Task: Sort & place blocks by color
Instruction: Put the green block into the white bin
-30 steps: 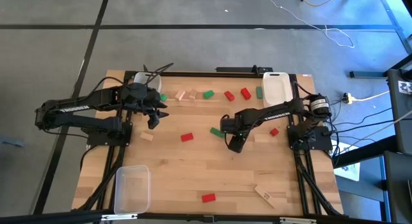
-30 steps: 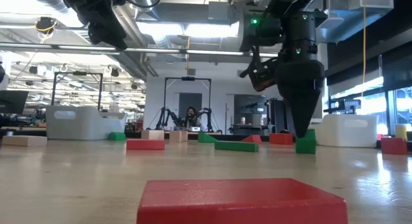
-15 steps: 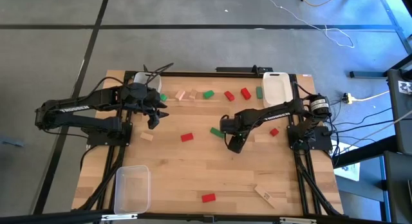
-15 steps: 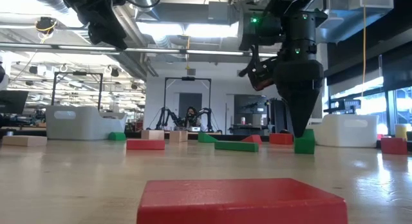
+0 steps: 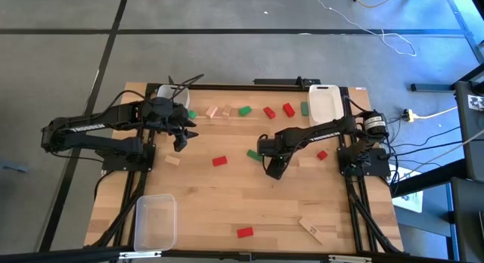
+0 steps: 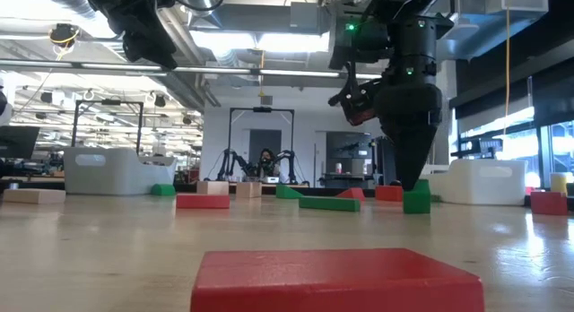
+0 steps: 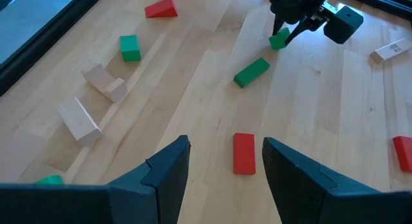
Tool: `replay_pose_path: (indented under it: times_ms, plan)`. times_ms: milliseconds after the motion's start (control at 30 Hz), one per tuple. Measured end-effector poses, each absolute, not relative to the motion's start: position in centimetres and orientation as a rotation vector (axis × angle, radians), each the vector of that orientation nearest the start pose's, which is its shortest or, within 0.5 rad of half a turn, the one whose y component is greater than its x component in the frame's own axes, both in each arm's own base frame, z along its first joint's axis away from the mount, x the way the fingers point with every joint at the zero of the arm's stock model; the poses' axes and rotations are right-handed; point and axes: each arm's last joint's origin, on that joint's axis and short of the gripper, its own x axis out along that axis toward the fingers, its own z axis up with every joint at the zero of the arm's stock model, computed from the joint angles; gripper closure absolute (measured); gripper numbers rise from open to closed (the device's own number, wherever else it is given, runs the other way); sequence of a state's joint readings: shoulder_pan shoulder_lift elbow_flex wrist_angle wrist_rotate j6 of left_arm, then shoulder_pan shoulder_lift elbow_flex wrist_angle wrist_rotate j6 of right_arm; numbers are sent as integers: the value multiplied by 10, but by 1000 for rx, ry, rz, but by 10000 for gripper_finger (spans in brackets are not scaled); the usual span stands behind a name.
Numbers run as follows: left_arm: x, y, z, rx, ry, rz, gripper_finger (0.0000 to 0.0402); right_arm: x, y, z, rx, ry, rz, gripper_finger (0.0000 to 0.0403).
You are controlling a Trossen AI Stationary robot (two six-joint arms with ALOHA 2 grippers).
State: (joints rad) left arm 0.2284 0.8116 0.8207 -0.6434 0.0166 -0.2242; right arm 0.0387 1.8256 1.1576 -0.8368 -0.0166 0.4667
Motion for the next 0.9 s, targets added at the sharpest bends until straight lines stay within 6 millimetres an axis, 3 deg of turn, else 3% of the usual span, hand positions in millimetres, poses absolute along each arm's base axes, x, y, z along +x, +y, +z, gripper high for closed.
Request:
replay_pose_path:
  times_ms: [233,567,900]
  plan:
    - [157,36,300,-294,606,275,213,322,13,157,355,1486,-303,264]
    - [157,36,300,-294,606,275,213,322,13,152,301,1517,-258,176]
    - [157,36,300,-294,605,275,213,335,13,184,280,1503,-219,153]
